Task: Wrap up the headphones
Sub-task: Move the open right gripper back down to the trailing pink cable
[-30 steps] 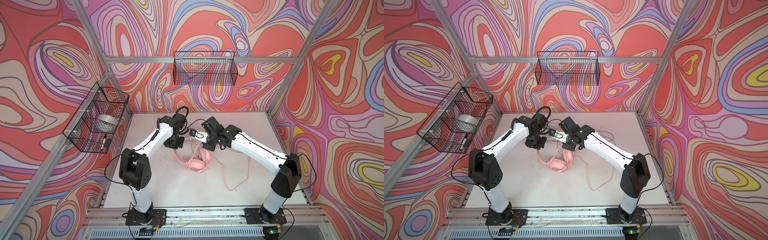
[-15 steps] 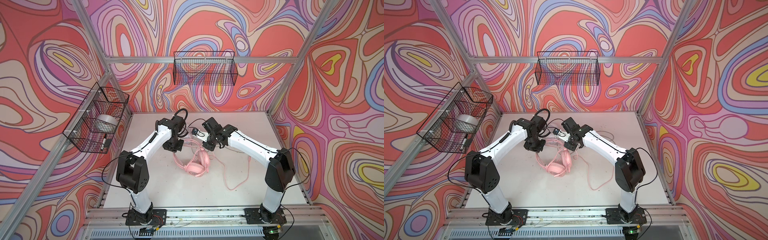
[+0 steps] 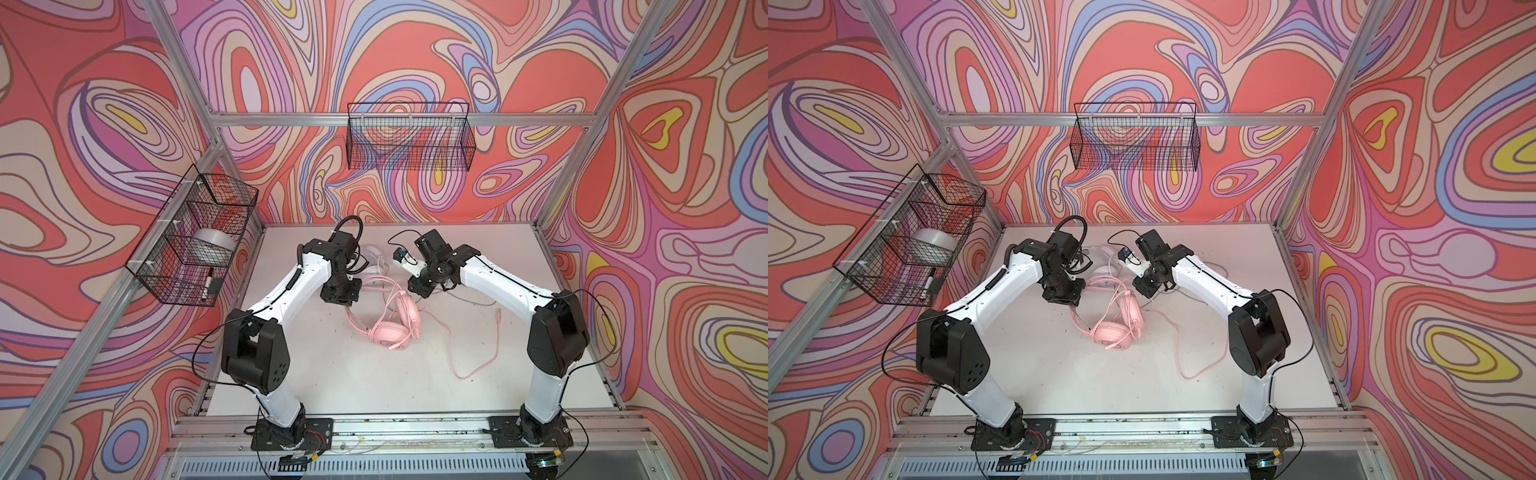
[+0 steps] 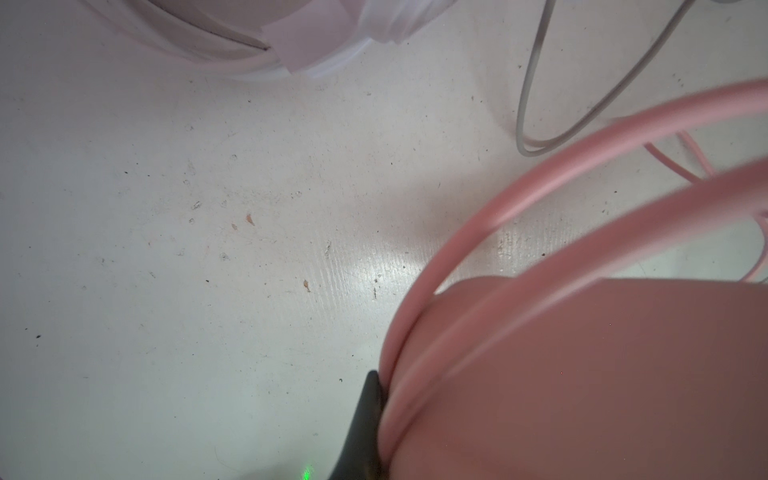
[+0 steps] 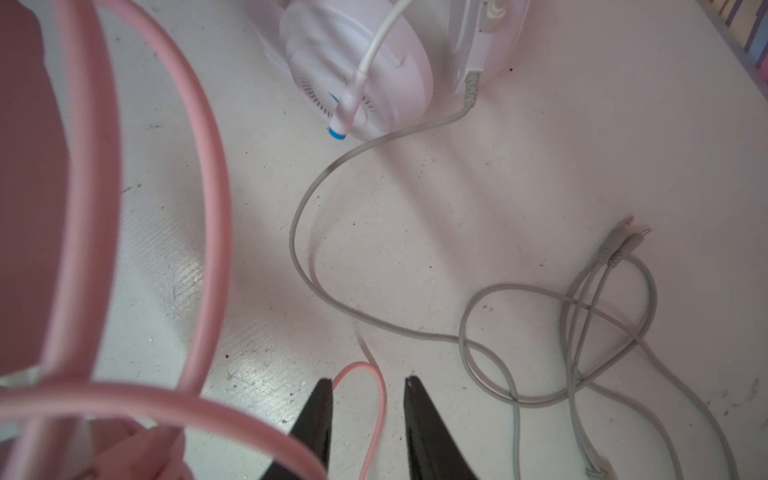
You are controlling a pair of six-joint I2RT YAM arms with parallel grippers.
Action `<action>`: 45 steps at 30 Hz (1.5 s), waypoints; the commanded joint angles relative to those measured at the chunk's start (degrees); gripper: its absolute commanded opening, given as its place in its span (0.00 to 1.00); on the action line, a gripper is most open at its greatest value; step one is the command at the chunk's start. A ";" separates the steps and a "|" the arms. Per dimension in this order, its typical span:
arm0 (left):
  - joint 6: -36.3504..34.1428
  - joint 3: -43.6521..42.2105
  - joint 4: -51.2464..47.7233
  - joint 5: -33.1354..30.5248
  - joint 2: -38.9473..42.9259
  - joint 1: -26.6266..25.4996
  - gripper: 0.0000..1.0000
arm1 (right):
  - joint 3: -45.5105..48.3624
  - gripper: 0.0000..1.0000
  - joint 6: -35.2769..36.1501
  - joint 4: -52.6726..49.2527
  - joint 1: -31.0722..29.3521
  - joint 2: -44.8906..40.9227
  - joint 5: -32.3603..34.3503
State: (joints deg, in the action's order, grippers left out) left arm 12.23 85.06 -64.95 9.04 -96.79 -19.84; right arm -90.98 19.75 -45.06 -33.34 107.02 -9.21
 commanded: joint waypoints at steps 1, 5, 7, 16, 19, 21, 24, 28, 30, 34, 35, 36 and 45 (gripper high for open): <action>0.25 -0.70 0.51 5.55 2.65 0.77 0.00 | 1.40 0.35 -3.44 1.74 1.14 -0.64 -4.15; 0.58 -2.18 1.52 7.51 2.88 2.16 0.00 | 2.04 0.38 -4.91 1.67 2.94 -1.51 -5.92; 0.94 -2.97 2.14 8.45 3.18 2.90 0.00 | 2.33 0.39 -5.26 0.94 3.92 -2.02 -7.54; 2.26 -4.89 4.55 13.14 4.11 5.50 0.00 | 8.38 0.57 -8.94 2.33 6.26 -5.22 -14.05; 2.78 -4.95 4.92 14.13 4.29 6.11 0.00 | 10.41 0.58 -10.95 3.12 6.50 -7.62 -14.56; 3.05 -4.99 5.09 14.27 4.33 6.45 0.00 | 12.11 0.58 -12.25 3.98 6.54 -8.92 -14.74; 3.37 -5.14 5.16 14.31 4.33 6.90 0.00 | 15.10 0.63 -14.34 5.51 6.53 -11.83 -14.56; 4.02 -5.60 6.03 15.41 4.33 7.29 0.00 | 18.77 0.67 -16.36 5.89 6.53 -15.59 -13.11; 4.33 -5.60 6.32 15.72 4.24 7.37 0.00 | 20.16 0.69 -17.29 5.68 6.62 -17.07 -12.13; 4.89 -5.52 6.74 16.57 4.16 7.53 0.00 | 22.99 0.70 -20.12 5.04 7.11 -19.20 -9.57; 5.12 -5.52 6.92 16.80 4.24 7.62 0.00 | 23.57 0.69 -21.29 4.67 7.33 -19.37 -8.62; 5.30 -5.52 7.02 16.97 4.24 7.70 0.00 | 24.08 0.69 -22.22 4.39 7.53 -19.33 -8.02; 7.61 -5.56 8.91 19.34 4.39 8.50 0.00 | 29.78 0.64 -29.56 2.25 7.71 -18.26 -6.56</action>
State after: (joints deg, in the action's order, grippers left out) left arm 18.13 79.29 -57.30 23.81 -94.78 -11.84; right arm -62.92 -6.22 -41.80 -25.80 88.31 -16.91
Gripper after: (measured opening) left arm 0.078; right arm 0.643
